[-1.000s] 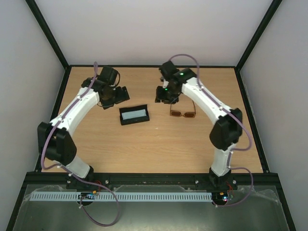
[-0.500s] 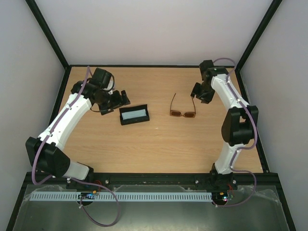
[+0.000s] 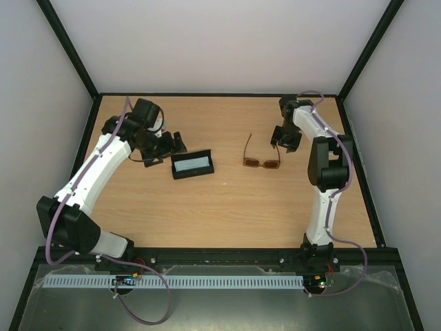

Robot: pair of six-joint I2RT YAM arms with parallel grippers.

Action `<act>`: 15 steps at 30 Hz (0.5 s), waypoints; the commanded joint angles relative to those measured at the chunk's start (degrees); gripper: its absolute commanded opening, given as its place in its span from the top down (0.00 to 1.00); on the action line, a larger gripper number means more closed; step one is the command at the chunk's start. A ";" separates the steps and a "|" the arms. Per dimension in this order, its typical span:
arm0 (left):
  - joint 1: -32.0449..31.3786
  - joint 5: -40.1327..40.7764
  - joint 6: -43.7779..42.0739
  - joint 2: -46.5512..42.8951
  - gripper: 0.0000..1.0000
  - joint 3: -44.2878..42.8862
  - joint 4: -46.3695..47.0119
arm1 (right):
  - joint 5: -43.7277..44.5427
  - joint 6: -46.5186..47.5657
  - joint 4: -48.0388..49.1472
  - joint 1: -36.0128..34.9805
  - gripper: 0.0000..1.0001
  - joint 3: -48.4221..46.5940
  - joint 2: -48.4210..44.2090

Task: Organize the sunglasses
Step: Pick up the sunglasses from the center of the board.

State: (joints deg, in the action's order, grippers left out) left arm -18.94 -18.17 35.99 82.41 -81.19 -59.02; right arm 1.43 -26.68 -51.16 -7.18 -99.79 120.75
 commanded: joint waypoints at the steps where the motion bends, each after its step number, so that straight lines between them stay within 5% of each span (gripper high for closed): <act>1: -0.03 0.61 0.13 -0.78 0.01 -1.28 -2.64 | -1.33 1.96 0.17 0.15 0.47 1.02 1.95; 15: -11.45 1.48 6.18 -2.10 0.01 -1.55 -4.40 | -2.45 2.35 2.63 0.15 0.62 3.82 4.83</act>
State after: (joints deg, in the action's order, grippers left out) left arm -26.61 -16.45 39.20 82.32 -81.49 -61.12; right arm -0.89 -24.58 -47.46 -7.14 -97.17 124.62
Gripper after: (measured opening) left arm 0.991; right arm 0.407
